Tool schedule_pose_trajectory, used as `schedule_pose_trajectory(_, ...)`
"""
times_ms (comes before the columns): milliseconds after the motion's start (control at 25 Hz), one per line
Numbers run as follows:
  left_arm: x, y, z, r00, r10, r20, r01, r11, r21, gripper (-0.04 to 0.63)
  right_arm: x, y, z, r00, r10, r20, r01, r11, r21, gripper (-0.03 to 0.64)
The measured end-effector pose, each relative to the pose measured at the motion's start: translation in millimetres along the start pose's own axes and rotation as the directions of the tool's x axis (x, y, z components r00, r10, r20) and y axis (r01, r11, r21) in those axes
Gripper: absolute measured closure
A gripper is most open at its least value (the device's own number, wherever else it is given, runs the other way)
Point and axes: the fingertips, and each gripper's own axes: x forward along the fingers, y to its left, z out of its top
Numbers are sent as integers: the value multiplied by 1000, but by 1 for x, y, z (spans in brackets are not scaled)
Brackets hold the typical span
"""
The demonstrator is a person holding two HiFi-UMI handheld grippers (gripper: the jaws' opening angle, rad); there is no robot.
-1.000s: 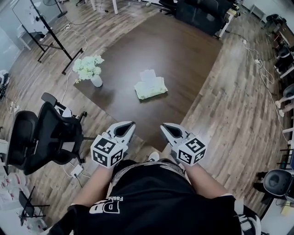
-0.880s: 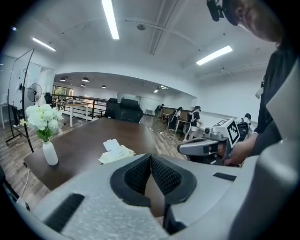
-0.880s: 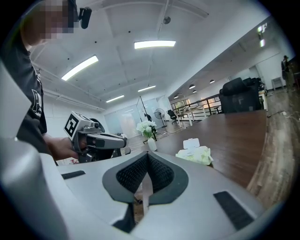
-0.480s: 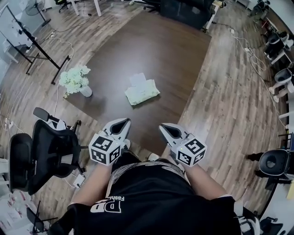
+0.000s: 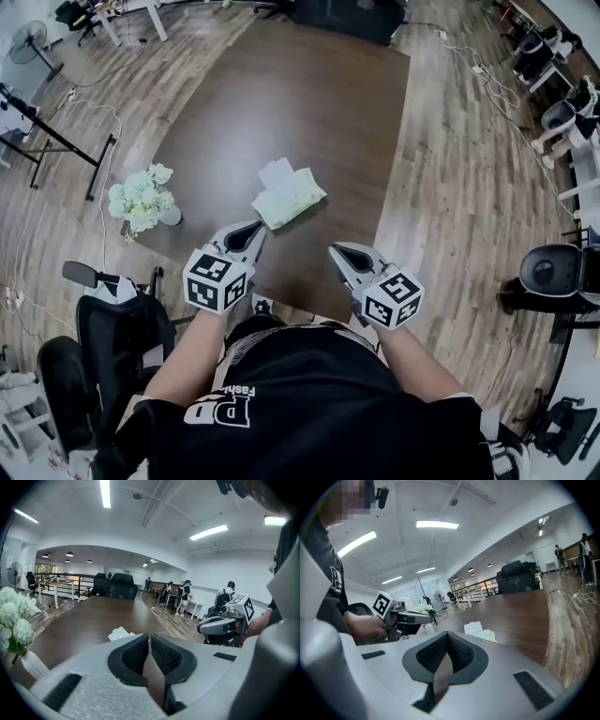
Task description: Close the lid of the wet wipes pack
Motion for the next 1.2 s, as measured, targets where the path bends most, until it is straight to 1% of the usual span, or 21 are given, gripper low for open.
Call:
schedule_pose_trajectory(240, 34, 37, 7, 996, -81, -44, 82, 996, 32, 575, 24, -6, 3, 997, -73, -23, 73, 997, 12, 617)
schedule_pose_trajectory(480, 69, 69, 11, 990, -117, -76, 123, 989, 79, 574, 33, -14, 4, 988, -149, -32, 150, 988, 31, 617)
schedule_pose_trajectory(640, 91, 88, 16, 989, -119, -85, 127, 988, 94, 574, 34, -18, -1, 982, -184, -46, 186, 981, 47, 617)
schedule_pose_trajectory(760, 106, 104, 17, 990, -107, -92, 116, 988, 99, 574, 33, -20, -6, 977, -204, -54, 207, 977, 55, 617)
schedule_pose_trajectory(1120, 155, 131, 9, 985, -105, -140, 117, 990, 82, 572, 25, -27, -10, 967, -250, -54, 253, 965, 67, 617)
schedule_pose_trajectory(1200, 164, 134, 4, 980, -107, -170, 124, 988, 90, 550, 23, -28, -11, 964, -261, -51, 264, 962, 73, 617)
